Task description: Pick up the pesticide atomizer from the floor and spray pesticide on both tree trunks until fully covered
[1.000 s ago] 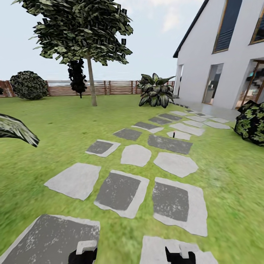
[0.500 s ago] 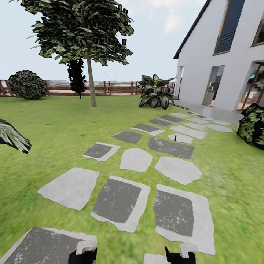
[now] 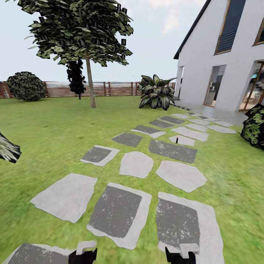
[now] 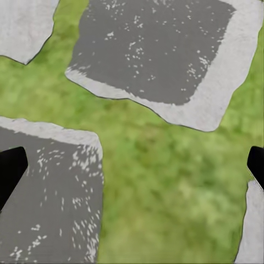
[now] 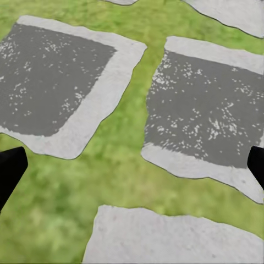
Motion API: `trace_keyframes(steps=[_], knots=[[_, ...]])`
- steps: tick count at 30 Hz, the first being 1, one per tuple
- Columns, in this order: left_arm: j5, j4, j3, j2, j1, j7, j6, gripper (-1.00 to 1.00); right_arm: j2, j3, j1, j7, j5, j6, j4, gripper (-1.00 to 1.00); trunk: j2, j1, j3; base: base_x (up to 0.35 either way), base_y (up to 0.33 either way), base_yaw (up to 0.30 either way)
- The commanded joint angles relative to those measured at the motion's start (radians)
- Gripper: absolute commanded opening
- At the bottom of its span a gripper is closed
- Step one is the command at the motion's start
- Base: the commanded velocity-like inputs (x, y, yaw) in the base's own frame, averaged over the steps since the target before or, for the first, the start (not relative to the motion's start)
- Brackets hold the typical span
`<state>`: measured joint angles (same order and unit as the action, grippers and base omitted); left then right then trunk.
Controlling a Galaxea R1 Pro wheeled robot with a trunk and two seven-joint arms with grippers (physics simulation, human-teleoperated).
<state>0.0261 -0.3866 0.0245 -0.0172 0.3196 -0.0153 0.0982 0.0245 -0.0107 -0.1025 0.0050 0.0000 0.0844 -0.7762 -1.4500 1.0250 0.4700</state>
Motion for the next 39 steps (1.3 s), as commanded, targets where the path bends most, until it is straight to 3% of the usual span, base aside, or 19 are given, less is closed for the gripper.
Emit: trace_keyframes(steps=[1, 39], knots=[[0.000, 0.000, 0.000, 0.000, 0.000, 0.000, 0.000, 1.00, 0.000, 0.000, 0.000, 0.000, 0.000, 0.000, 0.000, 1.00, 0.000, 0.000, 0.000, 0.340, 0.000, 0.000], [0.000, 0.000, 0.002, 0.003, 0.001, 0.000, -0.001, 1.00, 0.000, 0.000, 0.000, 0.000, 0.000, 0.000, -0.001, 1.00, 0.000, 0.000, 0.000, 0.340, 0.000, 0.000]])
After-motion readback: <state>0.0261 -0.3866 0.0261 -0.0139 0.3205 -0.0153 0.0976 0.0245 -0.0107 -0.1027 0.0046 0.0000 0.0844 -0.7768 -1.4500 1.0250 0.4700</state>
